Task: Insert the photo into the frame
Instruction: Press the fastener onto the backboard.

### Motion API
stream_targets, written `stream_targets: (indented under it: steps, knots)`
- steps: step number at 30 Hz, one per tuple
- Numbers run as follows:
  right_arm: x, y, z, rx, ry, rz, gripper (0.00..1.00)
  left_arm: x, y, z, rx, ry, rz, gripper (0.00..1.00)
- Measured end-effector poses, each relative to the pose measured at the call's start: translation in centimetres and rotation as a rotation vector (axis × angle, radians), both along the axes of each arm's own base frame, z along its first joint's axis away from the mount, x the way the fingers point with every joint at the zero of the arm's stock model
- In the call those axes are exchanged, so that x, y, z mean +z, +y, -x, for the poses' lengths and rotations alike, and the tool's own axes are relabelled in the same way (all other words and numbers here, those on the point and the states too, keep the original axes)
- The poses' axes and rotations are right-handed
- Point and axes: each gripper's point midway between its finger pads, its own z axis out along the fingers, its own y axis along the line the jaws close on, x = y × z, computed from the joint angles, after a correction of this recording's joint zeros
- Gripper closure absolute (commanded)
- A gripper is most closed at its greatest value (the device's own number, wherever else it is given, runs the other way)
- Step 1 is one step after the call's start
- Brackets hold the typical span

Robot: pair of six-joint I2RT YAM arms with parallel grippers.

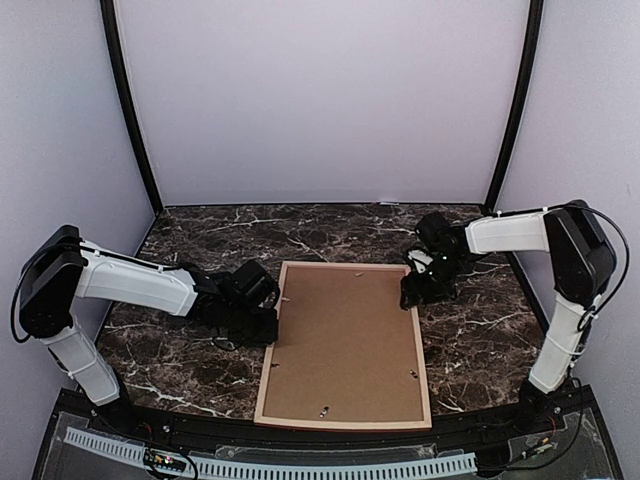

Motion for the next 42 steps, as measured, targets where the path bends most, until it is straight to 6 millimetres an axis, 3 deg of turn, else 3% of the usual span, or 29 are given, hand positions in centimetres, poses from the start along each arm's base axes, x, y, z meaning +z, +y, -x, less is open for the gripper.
stream_targets:
  steps: [31,42]
  knots:
    - [-0.12,0.56,0.42,-0.006,0.062,-0.107,0.68,0.0,-0.01,-0.01,0.0,0.0,0.0,1.0]
    - [0.01,0.66,-0.41,0.009,0.077,-0.123,0.65,0.05,-0.07,-0.06,0.0,-0.003,0.003,1.0]
